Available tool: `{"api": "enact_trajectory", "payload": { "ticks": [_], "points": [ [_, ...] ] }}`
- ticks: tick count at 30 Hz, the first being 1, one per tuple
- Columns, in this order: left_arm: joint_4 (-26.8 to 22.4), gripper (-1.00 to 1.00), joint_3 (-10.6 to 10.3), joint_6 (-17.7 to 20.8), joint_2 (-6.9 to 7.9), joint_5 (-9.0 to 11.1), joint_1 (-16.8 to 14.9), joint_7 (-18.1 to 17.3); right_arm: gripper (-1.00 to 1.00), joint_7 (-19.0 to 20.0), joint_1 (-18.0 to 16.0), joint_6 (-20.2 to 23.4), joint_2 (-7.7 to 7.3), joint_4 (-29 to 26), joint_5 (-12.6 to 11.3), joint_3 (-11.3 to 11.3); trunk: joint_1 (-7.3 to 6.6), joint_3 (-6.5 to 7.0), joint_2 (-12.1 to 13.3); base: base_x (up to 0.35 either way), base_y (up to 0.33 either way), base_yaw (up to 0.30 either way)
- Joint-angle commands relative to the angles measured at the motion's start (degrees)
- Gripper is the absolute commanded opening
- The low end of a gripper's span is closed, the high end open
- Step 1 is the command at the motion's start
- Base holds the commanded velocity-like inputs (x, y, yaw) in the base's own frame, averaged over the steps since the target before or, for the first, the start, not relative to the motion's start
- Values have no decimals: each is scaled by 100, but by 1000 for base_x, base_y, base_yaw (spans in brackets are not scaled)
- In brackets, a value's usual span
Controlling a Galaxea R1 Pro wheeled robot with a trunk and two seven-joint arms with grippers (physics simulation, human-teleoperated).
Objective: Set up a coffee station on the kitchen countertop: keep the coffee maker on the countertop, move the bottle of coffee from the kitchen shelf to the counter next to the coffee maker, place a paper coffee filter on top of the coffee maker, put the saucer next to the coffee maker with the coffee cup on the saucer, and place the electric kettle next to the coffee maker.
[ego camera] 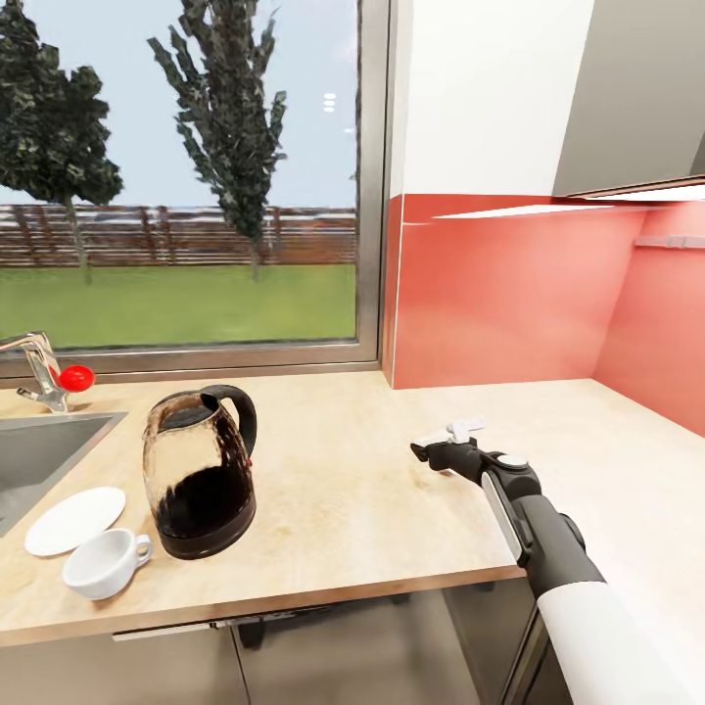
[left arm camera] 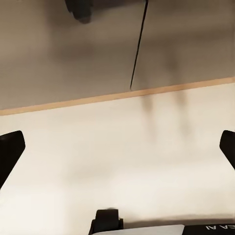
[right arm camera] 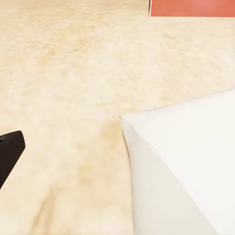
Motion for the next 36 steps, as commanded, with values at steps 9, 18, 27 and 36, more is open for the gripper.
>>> {"api": "enact_trajectory", "payload": {
  "ticks": [9,18,27,36],
  "points": [
    [-7,100,12,-10,-3,-32,1,-1,100,10,-1,29,-4,-7,-1,4,0,-5,-3,0,0,0],
    [-7,100,12,-10,-3,-32,1,-1,-100,10,-1,29,-4,-7,-1,3,0,-5,-3,0,0,0],
    [-7,100,12,-10,-3,-32,1,-1,-100,10,-1,29,-4,-7,-1,-1,0,-5,-3,0,0,0],
    [-7,100,12,-10,-3,-32,1,-1,-100,10,-1,29,-4,-7,-1,2,0,-5,-3,0,0,0]
  ]
}}
